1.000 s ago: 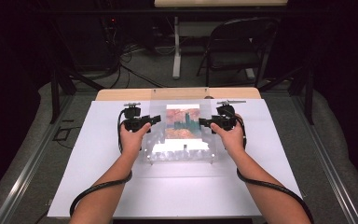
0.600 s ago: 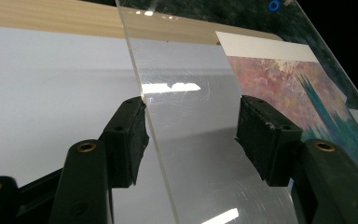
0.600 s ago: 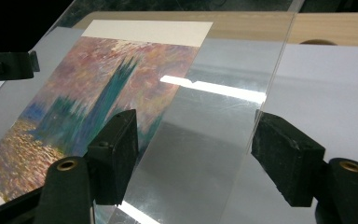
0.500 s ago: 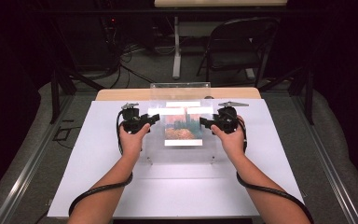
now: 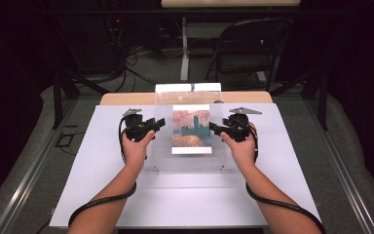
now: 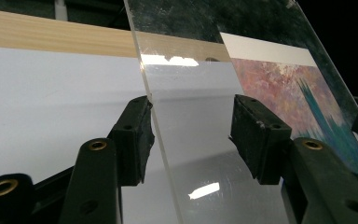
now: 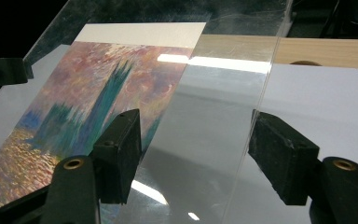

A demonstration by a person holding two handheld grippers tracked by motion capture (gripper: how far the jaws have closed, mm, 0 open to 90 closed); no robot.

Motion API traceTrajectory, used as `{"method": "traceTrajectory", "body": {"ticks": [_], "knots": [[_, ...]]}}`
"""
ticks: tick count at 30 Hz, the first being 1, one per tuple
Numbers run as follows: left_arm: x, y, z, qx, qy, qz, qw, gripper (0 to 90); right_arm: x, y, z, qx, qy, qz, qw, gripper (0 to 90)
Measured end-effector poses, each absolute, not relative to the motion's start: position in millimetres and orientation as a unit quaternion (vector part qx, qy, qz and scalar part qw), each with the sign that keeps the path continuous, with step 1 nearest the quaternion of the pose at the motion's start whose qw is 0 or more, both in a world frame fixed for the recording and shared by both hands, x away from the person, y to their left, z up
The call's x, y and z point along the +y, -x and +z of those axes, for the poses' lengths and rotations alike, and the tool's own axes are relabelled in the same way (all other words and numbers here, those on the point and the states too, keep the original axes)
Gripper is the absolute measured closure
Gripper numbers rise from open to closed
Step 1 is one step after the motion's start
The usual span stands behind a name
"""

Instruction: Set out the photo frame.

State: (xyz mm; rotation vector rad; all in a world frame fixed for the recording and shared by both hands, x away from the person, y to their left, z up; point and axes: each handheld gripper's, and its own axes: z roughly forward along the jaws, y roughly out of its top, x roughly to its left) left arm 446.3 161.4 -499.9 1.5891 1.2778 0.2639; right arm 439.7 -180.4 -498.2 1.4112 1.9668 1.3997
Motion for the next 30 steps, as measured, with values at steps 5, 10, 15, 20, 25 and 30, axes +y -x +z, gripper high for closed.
{"method": "traceTrajectory", "body": {"ticks": [5,10,15,20,25,30], "knots": [[162.8,-441.8,-495.7,0.527,-0.662,0.113,0.521,50.0,-179.8,-436.4,-492.5,0.7,-0.491,0.487,0.179,34.2],[165.6,-433.7,-493.1,0.518,-0.657,0.119,0.535,52.3,-179.2,-429.0,-488.6,0.702,-0.48,0.49,0.192,34.3],[168.1,-422.5,-488.5,0.505,-0.656,0.13,0.546,54.2,-179.1,-419.4,-481.9,0.708,-0.467,0.488,0.206,36.0],[171.0,-410.9,-482.8,0.494,-0.654,0.136,0.557,57.3,-181.0,-407.8,-475.7,0.704,-0.458,0.498,0.217,40.2],[173.5,-399.2,-478.2,0.484,-0.651,0.141,0.567,59.9,-183.3,-394.5,-471.1,0.7,-0.449,0.506,0.23,44.1],[175.0,-387.3,-473.0,0.473,-0.656,0.151,0.569,61.6,-184.5,-382.4,-468.3,0.693,-0.442,0.515,0.242,47.5]]}}
